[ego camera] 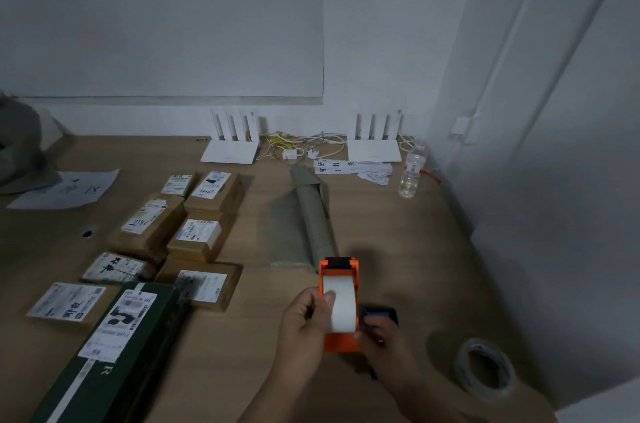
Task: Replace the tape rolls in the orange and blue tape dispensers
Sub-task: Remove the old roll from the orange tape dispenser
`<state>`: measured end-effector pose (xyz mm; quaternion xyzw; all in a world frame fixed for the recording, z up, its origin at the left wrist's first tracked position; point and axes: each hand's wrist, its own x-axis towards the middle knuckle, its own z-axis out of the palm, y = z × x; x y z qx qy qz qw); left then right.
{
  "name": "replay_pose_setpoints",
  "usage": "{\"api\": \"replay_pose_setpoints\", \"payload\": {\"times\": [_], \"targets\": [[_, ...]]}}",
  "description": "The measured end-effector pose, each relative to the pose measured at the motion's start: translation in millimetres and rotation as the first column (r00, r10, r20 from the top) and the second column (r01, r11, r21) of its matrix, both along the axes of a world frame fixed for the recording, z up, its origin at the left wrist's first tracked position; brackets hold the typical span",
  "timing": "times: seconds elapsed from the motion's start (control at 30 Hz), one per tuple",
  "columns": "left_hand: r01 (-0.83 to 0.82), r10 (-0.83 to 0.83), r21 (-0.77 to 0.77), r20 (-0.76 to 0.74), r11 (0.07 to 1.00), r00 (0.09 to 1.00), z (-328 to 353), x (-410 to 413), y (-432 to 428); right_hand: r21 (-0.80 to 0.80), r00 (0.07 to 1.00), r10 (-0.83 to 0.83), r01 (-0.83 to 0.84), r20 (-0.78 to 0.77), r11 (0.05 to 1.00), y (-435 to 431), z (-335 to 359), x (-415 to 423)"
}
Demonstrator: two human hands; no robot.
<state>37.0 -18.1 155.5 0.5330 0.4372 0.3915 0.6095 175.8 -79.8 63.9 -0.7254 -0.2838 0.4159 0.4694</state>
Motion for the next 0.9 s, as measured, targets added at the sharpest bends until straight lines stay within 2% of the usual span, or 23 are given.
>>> {"api": "replay_pose_setpoints", "payload": {"times": [0.17,0.23,0.33,0.4,0.5,0.9], "targets": [[-0.001,0.001,-0.017,-0.025,1.0,1.0,-3.6,-1.4,3.3,0.118,0.975,-0.057,0.032,0.215,0.993,8.3,46.4,3.3],[0.005,-0.006,-0.025,-0.038,1.0,0.999,-5.5,-0.6,3.5,0.157,0.986,-0.061,0.037,0.153,0.987,12.4,65.4,3.0],[0.006,-0.007,-0.032,-0.037,0.999,0.999,-7.9,1.2,4.0,0.17,0.995,-0.09,0.096,-0.047,0.981,16.2,86.5,2.0],[0.016,-0.018,-0.042,-0.046,0.999,0.999,-8.5,1.8,4.9,0.161,0.995,-0.035,0.05,-0.098,0.986,16.6,94.0,1.9],[0.031,-0.032,-0.043,-0.03,0.999,0.999,-8.1,1.5,5.6,0.139,0.996,0.032,-0.019,-0.086,0.99,16.0,94.4,0.1],[0.067,-0.067,-0.056,-0.004,0.996,0.998,-2.5,2.8,3.2,0.135,0.996,0.062,-0.053,-0.065,0.989,13.9,91.9,-1.7]]}}
